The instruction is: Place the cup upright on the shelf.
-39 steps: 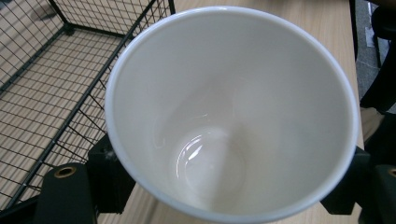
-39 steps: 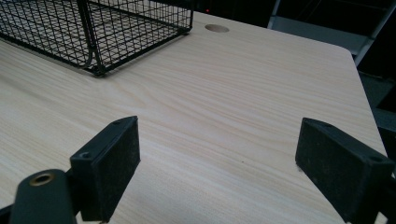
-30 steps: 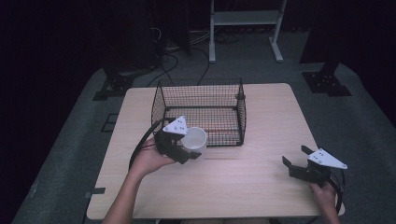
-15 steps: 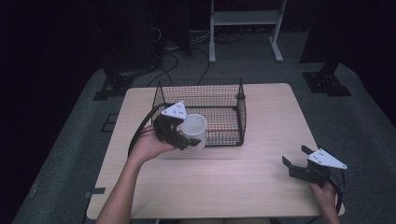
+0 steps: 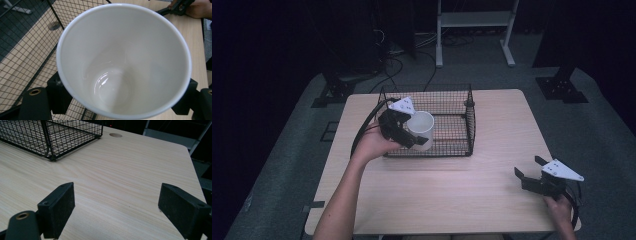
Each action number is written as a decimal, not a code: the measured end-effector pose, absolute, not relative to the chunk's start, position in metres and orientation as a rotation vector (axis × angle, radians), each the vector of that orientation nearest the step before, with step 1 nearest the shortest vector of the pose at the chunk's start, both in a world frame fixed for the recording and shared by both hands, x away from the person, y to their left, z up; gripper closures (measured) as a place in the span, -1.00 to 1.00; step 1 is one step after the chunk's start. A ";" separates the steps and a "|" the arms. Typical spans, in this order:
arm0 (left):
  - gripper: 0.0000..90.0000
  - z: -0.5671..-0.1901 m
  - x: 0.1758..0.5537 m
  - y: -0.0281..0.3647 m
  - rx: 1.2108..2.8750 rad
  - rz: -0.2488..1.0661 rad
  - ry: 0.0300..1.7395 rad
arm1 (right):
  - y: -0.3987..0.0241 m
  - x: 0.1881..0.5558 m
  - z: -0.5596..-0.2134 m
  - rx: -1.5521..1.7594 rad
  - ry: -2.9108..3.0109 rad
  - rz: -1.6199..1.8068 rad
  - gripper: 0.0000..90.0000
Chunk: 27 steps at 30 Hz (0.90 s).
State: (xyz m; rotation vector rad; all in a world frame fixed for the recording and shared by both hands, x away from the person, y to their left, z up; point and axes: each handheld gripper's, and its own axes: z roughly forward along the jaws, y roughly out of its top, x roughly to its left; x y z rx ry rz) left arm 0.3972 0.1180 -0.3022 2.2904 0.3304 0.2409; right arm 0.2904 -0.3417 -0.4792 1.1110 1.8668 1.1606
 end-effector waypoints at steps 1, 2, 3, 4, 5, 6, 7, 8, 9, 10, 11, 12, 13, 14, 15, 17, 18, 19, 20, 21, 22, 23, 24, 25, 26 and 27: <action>-0.52 -0.302 0.399 0.118 2.292 0.247 0.331 | -0.342 0.290 -0.479 1.112 1.865 1.160 -0.71; -0.52 -0.301 0.402 0.117 2.303 0.238 0.338 | -0.342 0.290 -0.479 1.112 1.865 1.162 -0.71; -0.52 -0.301 0.404 0.116 2.305 0.238 0.340 | -0.342 0.290 -0.479 1.112 1.864 1.163 -0.71; -0.52 -0.301 0.404 0.116 2.305 0.238 0.340 | -0.342 0.290 -0.479 1.111 1.866 1.163 -0.71; -0.52 -0.301 0.406 0.116 2.311 0.240 0.342 | -0.342 0.290 -0.479 1.111 1.866 1.163 -0.71; -0.52 -0.301 0.408 0.115 2.318 0.247 0.341 | -0.342 0.290 -0.479 1.110 1.867 1.162 -0.71; -0.52 -0.301 0.409 0.114 2.316 0.248 0.343 | -0.342 0.290 -0.479 1.110 1.867 1.162 -0.71; -0.52 -0.300 0.411 0.113 2.314 0.251 0.343 | -0.342 0.290 -0.479 1.110 1.866 1.162 -0.71; -0.52 -0.300 0.411 0.113 2.314 0.251 0.343 | -0.342 0.290 -0.479 1.110 1.866 1.162 -0.71; -0.52 -0.300 0.415 0.113 2.305 0.249 0.345 | -0.342 0.290 -0.479 1.109 1.866 1.162 -0.71; -0.52 -0.300 0.415 0.113 2.305 0.249 0.345 | -0.342 0.290 -0.479 1.109 1.866 1.162 -0.71; -0.52 -0.300 0.416 0.113 2.309 0.249 0.342 | -0.342 0.290 -0.479 1.110 1.864 1.164 -0.71; -0.52 -0.299 0.419 0.112 2.313 0.254 0.343 | -0.342 0.290 -0.479 1.111 1.864 1.166 -0.71; -0.52 -0.299 0.420 0.111 2.311 0.254 0.345 | -0.342 0.290 -0.479 1.111 1.863 1.168 -0.71; -0.52 -0.299 0.422 0.111 2.312 0.255 0.344 | -0.342 0.290 -0.479 1.112 1.863 1.168 -0.71; -0.52 -0.299 0.424 0.111 2.306 0.254 0.346 | -0.342 0.290 -0.479 1.112 1.862 1.168 -0.71; -0.52 -0.299 0.428 0.109 2.310 0.261 0.352 | -0.343 0.290 -0.479 1.113 1.862 1.169 -0.71; -0.52 -0.299 0.429 0.108 2.312 0.264 0.355 | -0.343 0.290 -0.479 1.114 1.862 1.169 -0.71; -0.52 -0.299 0.431 0.108 2.309 0.262 0.355 | -0.343 0.290 -0.479 1.113 1.863 1.170 -0.71; -0.52 -0.299 0.433 0.108 2.307 0.259 0.358 | -0.342 0.290 -0.479 1.109 1.863 1.170 -0.71; -0.52 -0.299 0.435 0.107 2.308 0.260 0.359 | -0.342 0.290 -0.479 1.107 1.864 1.171 -0.71; -0.52 -0.299 0.437 0.106 2.310 0.259 0.365 | -0.342 0.290 -0.479 1.105 1.865 1.172 -0.71; -0.52 -0.299 0.437 0.106 2.310 0.259 0.365 | -0.342 0.290 -0.479 1.106 1.865 1.172 -0.71; -0.52 -0.300 0.439 0.106 2.312 0.257 0.365 | -0.342 0.290 -0.479 1.106 1.865 1.172 -0.71; -0.52 -0.300 0.441 0.104 2.312 0.264 0.369 | -0.342 0.290 -0.479 1.106 1.866 1.173 -0.71; -0.52 -0.300 0.443 0.104 2.314 0.270 0.369 | -0.342 0.290 -0.479 1.105 1.866 1.174 -0.71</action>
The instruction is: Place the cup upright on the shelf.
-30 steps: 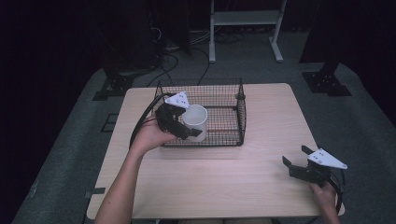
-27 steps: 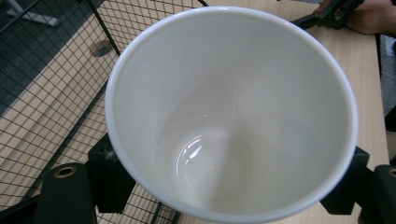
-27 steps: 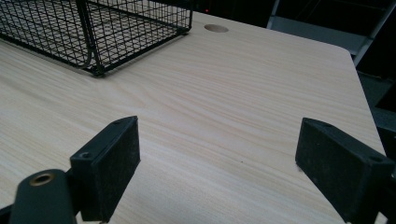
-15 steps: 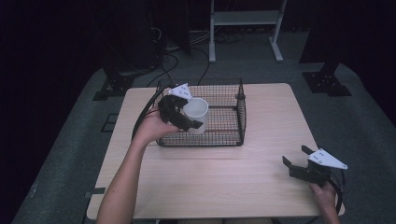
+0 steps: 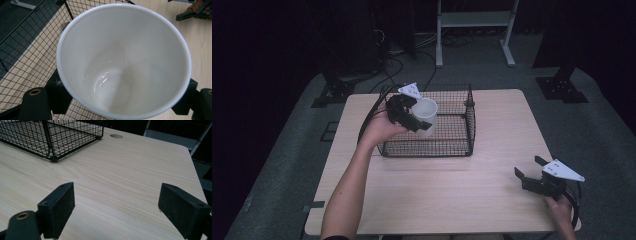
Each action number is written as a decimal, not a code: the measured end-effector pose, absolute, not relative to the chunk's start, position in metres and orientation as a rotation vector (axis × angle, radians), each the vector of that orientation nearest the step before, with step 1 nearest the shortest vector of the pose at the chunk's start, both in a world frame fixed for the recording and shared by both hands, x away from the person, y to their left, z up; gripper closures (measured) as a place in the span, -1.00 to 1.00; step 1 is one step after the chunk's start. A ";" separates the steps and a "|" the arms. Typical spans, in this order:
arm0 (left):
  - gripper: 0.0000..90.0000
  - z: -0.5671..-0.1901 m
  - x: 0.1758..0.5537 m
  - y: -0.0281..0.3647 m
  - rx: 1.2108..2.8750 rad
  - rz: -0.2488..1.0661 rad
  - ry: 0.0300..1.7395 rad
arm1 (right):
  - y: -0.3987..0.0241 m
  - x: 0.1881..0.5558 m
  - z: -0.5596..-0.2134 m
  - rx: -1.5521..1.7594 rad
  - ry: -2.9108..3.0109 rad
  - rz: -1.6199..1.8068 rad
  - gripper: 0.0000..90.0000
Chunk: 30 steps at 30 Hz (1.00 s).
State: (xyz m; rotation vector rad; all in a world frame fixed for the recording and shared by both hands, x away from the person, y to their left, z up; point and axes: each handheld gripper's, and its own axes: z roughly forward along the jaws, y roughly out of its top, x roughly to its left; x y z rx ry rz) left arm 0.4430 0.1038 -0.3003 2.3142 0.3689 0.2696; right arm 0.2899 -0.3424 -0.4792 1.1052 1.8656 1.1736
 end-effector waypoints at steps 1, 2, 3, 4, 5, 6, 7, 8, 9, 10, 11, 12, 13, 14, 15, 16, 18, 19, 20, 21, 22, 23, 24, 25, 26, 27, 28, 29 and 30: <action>-0.52 -0.301 0.444 0.103 2.311 0.273 0.376 | -0.342 0.290 -0.479 1.106 1.867 1.174 -0.71; -0.52 -0.301 0.445 0.103 2.312 0.275 0.375 | -0.342 0.290 -0.479 1.107 1.866 1.174 -0.71; -0.52 -0.301 0.447 0.103 2.308 0.271 0.380 | -0.343 0.290 -0.479 1.107 1.866 1.174 -0.71; -0.52 -0.302 0.448 0.102 2.309 0.271 0.382 | -0.343 0.290 -0.479 1.110 1.866 1.175 -0.71; -0.52 -0.302 0.450 0.102 2.313 0.272 0.383 | -0.343 0.290 -0.479 1.110 1.866 1.176 -0.71; -0.52 -0.303 0.452 0.102 2.311 0.271 0.384 | -0.343 0.290 -0.479 1.110 1.867 1.176 -0.71; -0.52 -0.303 0.453 0.102 2.313 0.268 0.387 | -0.343 0.290 -0.479 1.111 1.866 1.175 -0.71; -0.52 -0.304 0.455 0.102 2.315 0.267 0.391 | -0.343 0.290 -0.479 1.110 1.867 1.175 -0.71; -0.52 -0.306 0.457 0.101 2.314 0.267 0.397 | -0.343 0.290 -0.479 1.109 1.867 1.175 -0.71; -0.52 -0.306 0.457 0.101 2.314 0.267 0.397 | -0.343 0.290 -0.479 1.107 1.866 1.174 -0.71; -0.52 -0.308 0.460 0.101 2.316 0.262 0.404 | -0.343 0.290 -0.479 1.110 1.867 1.175 -0.71; -0.52 -0.310 0.463 0.101 2.318 0.259 0.408 | -0.343 0.290 -0.479 1.112 1.867 1.175 -0.71; -0.52 -0.312 0.464 0.101 2.322 0.257 0.413 | -0.343 0.290 -0.479 1.113 1.866 1.176 -0.71; -0.52 -0.313 0.466 0.101 2.321 0.252 0.420 | -0.343 0.290 -0.479 1.112 1.866 1.176 -0.71; -0.52 -0.315 0.468 0.101 2.326 0.251 0.421 | -0.343 0.290 -0.479 1.109 1.867 1.175 -0.71; -0.52 -0.317 0.470 0.100 2.327 0.250 0.428 | -0.343 0.290 -0.479 1.109 1.867 1.176 -0.71; -0.52 -0.319 0.472 0.100 2.324 0.245 0.438 | -0.343 0.290 -0.479 1.108 1.867 1.176 -0.71; -0.52 -0.320 0.473 0.100 2.326 0.247 0.442 | -0.343 0.290 -0.479 1.108 1.868 1.176 -0.71; -0.52 -0.321 0.475 0.100 2.331 0.250 0.444 | -0.343 0.290 -0.479 1.109 1.868 1.176 -0.71; -0.52 -0.322 0.476 0.100 2.327 0.261 0.452 | -0.343 0.290 -0.479 1.109 1.868 1.176 -0.71; -0.52 -0.322 0.476 0.100 2.327 0.261 0.452 | -0.343 0.290 -0.479 1.109 1.868 1.176 -0.71; -0.52 -0.324 0.478 0.100 2.323 0.262 0.459 | -0.343 0.290 -0.479 1.107 1.868 1.176 -0.71; -0.52 -0.324 0.478 0.100 2.323 0.262 0.459 | -0.343 0.290 -0.479 1.107 1.868 1.176 -0.71; -0.52 -0.327 0.481 0.099 2.325 0.258 0.461 | -0.343 0.290 -0.479 1.106 1.867 1.176 -0.71; -0.52 -0.328 0.482 0.099 2.329 0.253 0.464 | -0.343 0.290 -0.479 1.106 1.867 1.176 -0.71; -0.52 -0.329 0.483 0.099 2.328 0.249 0.469 | -0.343 0.290 -0.479 1.106 1.868 1.176 -0.71; -0.52 -0.329 0.483 0.099 2.328 0.249 0.469 | -0.343 0.290 -0.479 1.106 1.868 1.176 -0.71; -0.52 -0.332 0.485 0.099 2.332 0.243 0.474 | -0.343 0.290 -0.479 1.107 1.868 1.177 -0.71; -0.52 -0.332 0.485 0.099 2.332 0.243 0.474 | -0.343 0.290 -0.479 1.107 1.868 1.177 -0.71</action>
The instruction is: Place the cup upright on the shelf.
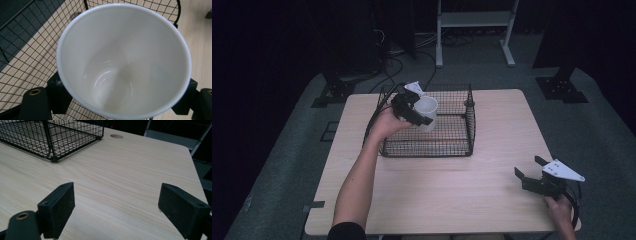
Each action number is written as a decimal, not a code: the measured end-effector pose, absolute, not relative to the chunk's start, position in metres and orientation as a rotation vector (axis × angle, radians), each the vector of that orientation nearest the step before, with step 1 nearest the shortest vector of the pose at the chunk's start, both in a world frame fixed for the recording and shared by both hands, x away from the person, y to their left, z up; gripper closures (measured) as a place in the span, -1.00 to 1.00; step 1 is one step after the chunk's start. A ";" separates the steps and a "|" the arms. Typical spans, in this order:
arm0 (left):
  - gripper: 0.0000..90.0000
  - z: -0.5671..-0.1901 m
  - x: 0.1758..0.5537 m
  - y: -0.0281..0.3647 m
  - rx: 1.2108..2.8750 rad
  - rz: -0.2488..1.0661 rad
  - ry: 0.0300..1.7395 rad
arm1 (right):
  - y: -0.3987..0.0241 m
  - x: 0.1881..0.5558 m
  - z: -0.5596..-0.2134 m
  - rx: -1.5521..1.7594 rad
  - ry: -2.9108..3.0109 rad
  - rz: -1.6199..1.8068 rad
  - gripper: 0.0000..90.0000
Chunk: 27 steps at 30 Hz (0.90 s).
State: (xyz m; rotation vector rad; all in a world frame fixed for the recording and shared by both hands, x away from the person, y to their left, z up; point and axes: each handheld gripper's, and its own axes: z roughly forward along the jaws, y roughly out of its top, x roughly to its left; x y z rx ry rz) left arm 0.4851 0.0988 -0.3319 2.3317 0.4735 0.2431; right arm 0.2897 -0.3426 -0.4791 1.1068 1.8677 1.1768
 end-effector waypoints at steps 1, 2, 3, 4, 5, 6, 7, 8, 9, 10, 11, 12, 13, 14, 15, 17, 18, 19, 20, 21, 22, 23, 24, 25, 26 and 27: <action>-0.52 -0.335 0.488 0.099 2.331 0.236 0.486 | -0.343 0.290 -0.479 1.106 1.867 1.177 -0.71; -0.52 -0.336 0.488 0.099 2.334 0.235 0.489 | -0.343 0.290 -0.479 1.106 1.867 1.178 -0.71; -0.52 -0.338 0.489 0.098 2.338 0.235 0.492 | -0.343 0.290 -0.479 1.106 1.867 1.179 -0.71; -0.52 -0.338 0.489 0.098 2.338 0.235 0.492 | -0.343 0.290 -0.479 1.106 1.868 1.179 -0.71; -0.52 -0.339 0.491 0.098 2.342 0.232 0.500 | -0.343 0.290 -0.479 1.106 1.868 1.179 -0.71; -0.52 -0.342 0.492 0.098 2.343 0.236 0.506 | -0.343 0.290 -0.479 1.105 1.868 1.180 -0.71; -0.52 -0.344 0.494 0.097 2.346 0.237 0.508 | -0.343 0.290 -0.479 1.106 1.867 1.180 -0.71; -0.52 -0.344 0.494 0.097 2.346 0.237 0.508 | -0.343 0.290 -0.479 1.106 1.867 1.180 -0.71; -0.52 -0.346 0.495 0.096 2.349 0.232 0.513 | -0.343 0.290 -0.479 1.105 1.868 1.181 -0.71; -0.52 -0.347 0.496 0.096 2.351 0.231 0.516 | -0.343 0.290 -0.479 1.105 1.868 1.181 -0.71; -0.52 -0.348 0.498 0.095 2.349 0.224 0.519 | -0.343 0.290 -0.479 1.104 1.868 1.181 -0.71; -0.52 -0.348 0.498 0.095 2.349 0.224 0.519 | -0.343 0.290 -0.479 1.104 1.868 1.181 -0.71; -0.52 -0.351 0.500 0.094 2.357 0.216 0.523 | -0.343 0.290 -0.479 1.104 1.868 1.180 -0.71; -0.52 -0.351 0.500 0.094 2.357 0.216 0.523 | -0.343 0.290 -0.479 1.104 1.868 1.180 -0.71; -0.52 -0.354 0.501 0.093 2.362 0.206 0.529 | -0.343 0.290 -0.479 1.104 1.868 1.181 -0.71; -0.52 -0.357 0.502 0.092 2.367 0.224 0.534 | -0.343 0.290 -0.479 1.106 1.868 1.181 -0.71; -0.52 -0.357 0.502 0.092 2.367 0.224 0.534 | -0.343 0.290 -0.479 1.106 1.868 1.181 -0.71; -0.52 -0.359 0.504 0.091 2.362 0.216 0.535 | -0.343 0.290 -0.479 1.107 1.868 1.182 -0.71; -0.52 -0.359 0.504 0.091 2.362 0.216 0.535 | -0.343 0.290 -0.479 1.107 1.868 1.182 -0.71; -0.52 -0.360 0.504 0.090 2.358 0.222 0.535 | -0.343 0.290 -0.479 1.107 1.868 1.183 -0.71; -0.52 -0.360 0.504 0.090 2.358 0.222 0.535 | -0.343 0.290 -0.479 1.107 1.868 1.183 -0.71; -0.52 -0.361 0.505 0.090 2.354 0.213 0.537 | -0.343 0.290 -0.479 1.108 1.867 1.185 -0.71; -0.52 -0.363 0.506 0.089 2.355 0.214 0.538 | -0.343 0.290 -0.479 1.107 1.867 1.185 -0.71; -0.52 -0.364 0.507 0.089 2.357 0.211 0.539 | -0.343 0.290 -0.479 1.107 1.867 1.185 -0.71; -0.52 -0.364 0.507 0.089 2.357 0.211 0.539 | -0.343 0.290 -0.479 1.107 1.867 1.185 -0.71; -0.52 -0.367 0.508 0.089 2.359 0.209 0.541 | -0.343 0.290 -0.479 1.107 1.867 1.187 -0.71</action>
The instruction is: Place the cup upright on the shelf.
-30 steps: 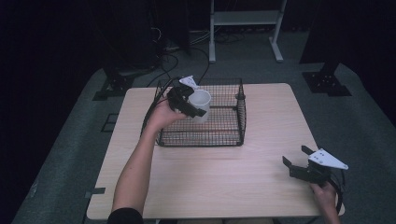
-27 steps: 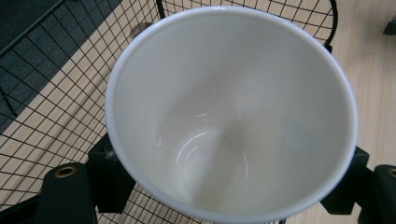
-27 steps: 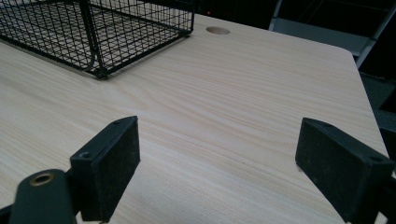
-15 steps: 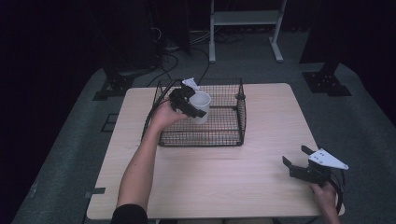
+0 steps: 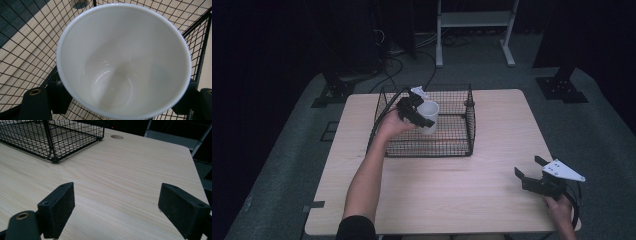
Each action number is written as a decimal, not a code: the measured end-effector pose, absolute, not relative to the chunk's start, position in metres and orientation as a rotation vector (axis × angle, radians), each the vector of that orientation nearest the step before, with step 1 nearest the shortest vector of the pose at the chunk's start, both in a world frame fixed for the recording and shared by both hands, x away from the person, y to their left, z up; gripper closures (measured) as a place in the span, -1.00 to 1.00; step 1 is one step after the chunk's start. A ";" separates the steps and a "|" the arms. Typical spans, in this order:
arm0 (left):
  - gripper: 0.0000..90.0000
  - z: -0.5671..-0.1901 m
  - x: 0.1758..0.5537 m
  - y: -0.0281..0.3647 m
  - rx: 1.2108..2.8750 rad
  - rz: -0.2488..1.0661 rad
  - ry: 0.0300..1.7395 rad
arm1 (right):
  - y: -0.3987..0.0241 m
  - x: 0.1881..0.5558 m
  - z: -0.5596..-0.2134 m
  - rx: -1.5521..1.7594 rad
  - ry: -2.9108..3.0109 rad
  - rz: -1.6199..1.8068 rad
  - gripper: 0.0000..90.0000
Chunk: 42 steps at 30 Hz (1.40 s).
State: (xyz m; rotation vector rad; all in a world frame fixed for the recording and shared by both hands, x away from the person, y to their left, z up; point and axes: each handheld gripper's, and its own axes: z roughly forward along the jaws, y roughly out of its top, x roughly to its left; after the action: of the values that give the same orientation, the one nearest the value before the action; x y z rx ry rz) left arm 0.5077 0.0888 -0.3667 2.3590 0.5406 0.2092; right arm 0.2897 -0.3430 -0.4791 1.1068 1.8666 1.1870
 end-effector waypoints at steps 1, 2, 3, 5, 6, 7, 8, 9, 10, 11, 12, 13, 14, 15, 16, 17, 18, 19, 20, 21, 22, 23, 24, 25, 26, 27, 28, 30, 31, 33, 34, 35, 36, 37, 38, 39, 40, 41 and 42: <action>-0.52 -0.367 0.508 0.089 2.359 0.209 0.541 | -0.343 0.290 -0.479 1.107 1.867 1.187 -0.71; -0.52 -0.368 0.508 0.089 2.359 0.200 0.544 | -0.343 0.290 -0.479 1.107 1.867 1.187 -0.71; -0.52 -0.370 0.509 0.089 2.358 0.196 0.549 | -0.343 0.290 -0.479 1.107 1.865 1.189 -0.71; -0.52 -0.373 0.511 0.089 2.366 0.188 0.555 | -0.343 0.290 -0.479 1.107 1.866 1.190 -0.71; -0.52 -0.373 0.511 0.089 2.366 0.188 0.555 | -0.343 0.290 -0.479 1.107 1.866 1.190 -0.71; -0.52 -0.375 0.512 0.089 2.368 0.186 0.558 | -0.343 0.290 -0.479 1.107 1.866 1.190 -0.71; -0.52 -0.376 0.513 0.089 2.368 0.179 0.563 | -0.343 0.290 -0.479 1.106 1.866 1.191 -0.71; -0.52 -0.376 0.513 0.089 2.368 0.179 0.563 | -0.343 0.290 -0.479 1.106 1.866 1.191 -0.71; -0.52 -0.378 0.514 0.090 2.367 0.178 0.565 | -0.343 0.290 -0.479 1.106 1.865 1.192 -0.71; -0.52 -0.379 0.515 0.090 2.364 0.170 0.570 | -0.343 0.290 -0.479 1.106 1.865 1.192 -0.71; -0.52 -0.380 0.516 0.090 2.368 0.166 0.571 | -0.343 0.290 -0.479 1.106 1.865 1.192 -0.71; -0.52 -0.380 0.516 0.090 2.368 0.166 0.571 | -0.343 0.290 -0.479 1.106 1.865 1.192 -0.71; -0.52 -0.383 0.517 0.089 2.371 0.162 0.576 | -0.343 0.290 -0.479 1.105 1.865 1.193 -0.71; -0.52 -0.383 0.517 0.089 2.371 0.162 0.576 | -0.343 0.290 -0.479 1.105 1.865 1.193 -0.71; -0.52 -0.385 0.518 0.088 2.375 0.153 0.580 | -0.343 0.290 -0.479 1.107 1.865 1.193 -0.71; -0.52 -0.385 0.518 0.088 2.375 0.153 0.580 | -0.343 0.290 -0.479 1.107 1.865 1.193 -0.71; -0.52 -0.387 0.519 0.087 2.374 0.149 0.583 | -0.343 0.290 -0.479 1.106 1.865 1.194 -0.71; -0.52 -0.387 0.520 0.087 2.378 0.146 0.581 | -0.343 0.290 -0.479 1.105 1.866 1.194 -0.71; -0.52 -0.388 0.521 0.086 2.380 0.142 0.584 | -0.343 0.290 -0.479 1.106 1.866 1.194 -0.71; -0.52 -0.388 0.521 0.086 2.380 0.142 0.584 | -0.343 0.290 -0.479 1.106 1.866 1.194 -0.71; -0.52 -0.389 0.521 0.085 2.385 0.137 0.581 | -0.344 0.290 -0.479 1.106 1.865 1.194 -0.71; -0.52 -0.391 0.522 0.084 2.383 0.134 0.584 | -0.343 0.290 -0.479 1.105 1.865 1.196 -0.71; -0.52 -0.392 0.523 0.082 2.386 0.129 0.585 | -0.343 0.290 -0.479 1.104 1.865 1.196 -0.71; -0.52 -0.393 0.524 0.081 2.389 0.125 0.586 | -0.343 0.290 -0.479 1.104 1.865 1.196 -0.71; -0.52 -0.394 0.524 0.080 2.390 0.125 0.585 | -0.343 0.290 -0.479 1.104 1.865 1.196 -0.71; -0.52 -0.394 0.524 0.080 2.390 0.125 0.585 | -0.343 0.290 -0.479 1.104 1.865 1.196 -0.71; -0.52 -0.395 0.525 0.079 2.396 0.115 0.587 | -0.343 0.290 -0.479 1.103 1.865 1.196 -0.71; -0.52 -0.396 0.525 0.079 2.400 0.106 0.591 | -0.343 0.290 -0.479 1.103 1.865 1.196 -0.71; -0.52 -0.397 0.526 0.079 2.400 0.100 0.596 | -0.343 0.290 -0.479 1.103 1.865 1.196 -0.71; -0.52 -0.398 0.526 0.078 2.407 0.102 0.597 | -0.344 0.290 -0.479 1.103 1.865 1.198 -0.71; -0.52 -0.398 0.527 0.078 2.405 0.099 0.599 | -0.343 0.290 -0.479 1.102 1.865 1.198 -0.71; -0.52 -0.398 0.527 0.078 2.405 0.097 0.599 | -0.343 0.290 -0.479 1.102 1.865 1.199 -0.71; -0.52 -0.399 0.527 0.077 2.409 0.095 0.595 | -0.344 0.290 -0.479 1.102 1.864 1.198 -0.71; -0.52 -0.399 0.527 0.077 2.409 0.095 0.595 | -0.344 0.290 -0.479 1.102 1.864 1.198 -0.71; -0.52 -0.400 0.527 0.075 2.419 0.098 0.593 | -0.343 0.290 -0.479 1.101 1.864 1.199 -0.71; -0.52 -0.400 0.527 0.075 2.419 0.098 0.593 | -0.343 0.290 -0.479 1.101 1.864 1.199 -0.71; -0.52 -0.400 0.527 0.074 2.419 0.095 0.593 | -0.343 0.290 -0.479 1.100 1.864 1.198 -0.71; -0.52 -0.400 0.528 0.074 2.419 0.093 0.593 | -0.343 0.290 -0.479 1.100 1.864 1.199 -0.71; -0.52 -0.402 0.528 0.074 2.420 0.083 0.596 | -0.343 0.289 -0.479 1.098 1.865 1.199 -0.71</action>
State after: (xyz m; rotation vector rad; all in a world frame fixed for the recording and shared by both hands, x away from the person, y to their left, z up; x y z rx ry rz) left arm 0.5281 0.0738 -0.4015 2.4203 0.5956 0.0834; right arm 0.2895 -0.3434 -0.4791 1.0982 1.8650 1.1993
